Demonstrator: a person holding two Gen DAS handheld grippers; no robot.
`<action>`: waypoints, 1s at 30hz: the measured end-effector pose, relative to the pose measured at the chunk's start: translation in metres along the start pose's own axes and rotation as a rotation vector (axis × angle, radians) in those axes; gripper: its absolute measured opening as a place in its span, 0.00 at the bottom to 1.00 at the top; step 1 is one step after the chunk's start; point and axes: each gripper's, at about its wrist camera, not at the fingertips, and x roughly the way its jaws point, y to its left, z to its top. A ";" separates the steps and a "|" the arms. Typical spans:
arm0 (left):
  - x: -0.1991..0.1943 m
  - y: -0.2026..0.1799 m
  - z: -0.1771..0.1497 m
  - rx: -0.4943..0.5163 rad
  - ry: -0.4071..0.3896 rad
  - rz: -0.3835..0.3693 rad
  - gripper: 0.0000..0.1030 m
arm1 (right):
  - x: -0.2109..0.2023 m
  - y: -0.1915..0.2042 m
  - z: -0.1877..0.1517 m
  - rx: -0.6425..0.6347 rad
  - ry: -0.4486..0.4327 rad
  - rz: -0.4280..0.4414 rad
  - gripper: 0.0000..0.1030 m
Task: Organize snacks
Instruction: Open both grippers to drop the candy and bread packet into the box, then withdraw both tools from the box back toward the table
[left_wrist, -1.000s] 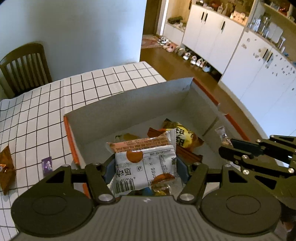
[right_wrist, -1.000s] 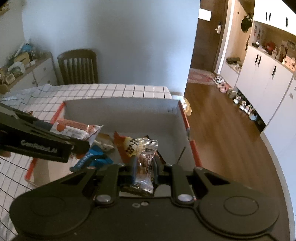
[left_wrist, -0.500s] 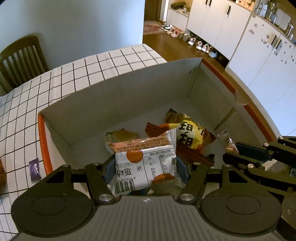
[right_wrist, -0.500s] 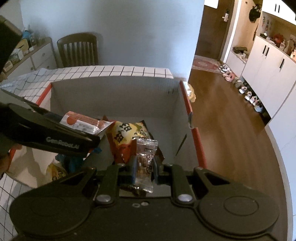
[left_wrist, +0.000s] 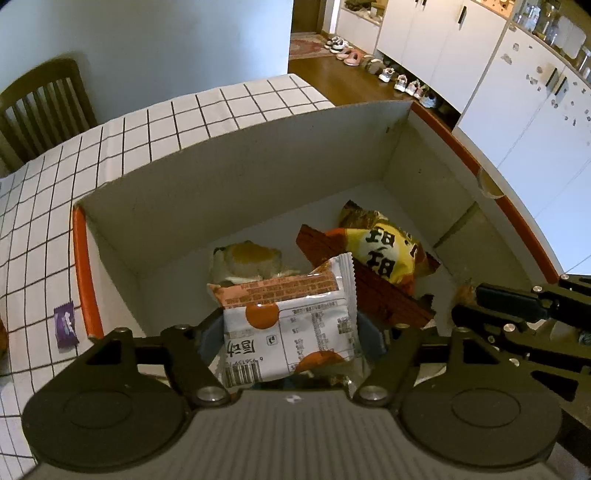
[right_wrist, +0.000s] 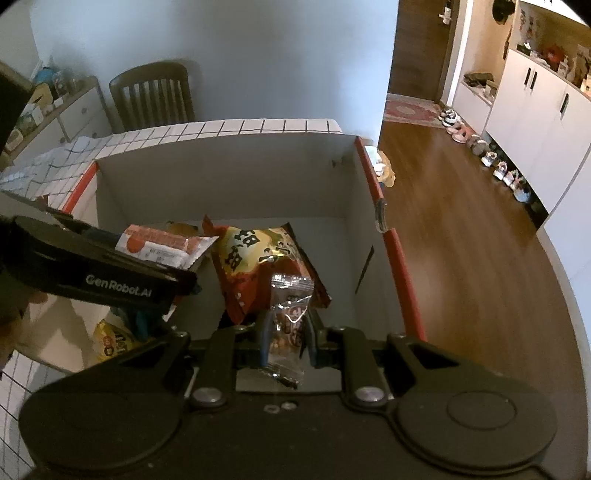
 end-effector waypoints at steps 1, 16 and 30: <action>-0.001 0.000 -0.001 0.000 -0.001 0.003 0.72 | -0.001 0.000 -0.001 0.001 0.000 0.001 0.18; -0.052 -0.001 -0.024 0.002 -0.096 -0.029 0.79 | -0.039 0.000 -0.011 0.013 -0.056 0.027 0.20; -0.123 0.010 -0.054 -0.017 -0.234 -0.089 0.81 | -0.091 0.014 -0.017 -0.023 -0.187 0.075 0.24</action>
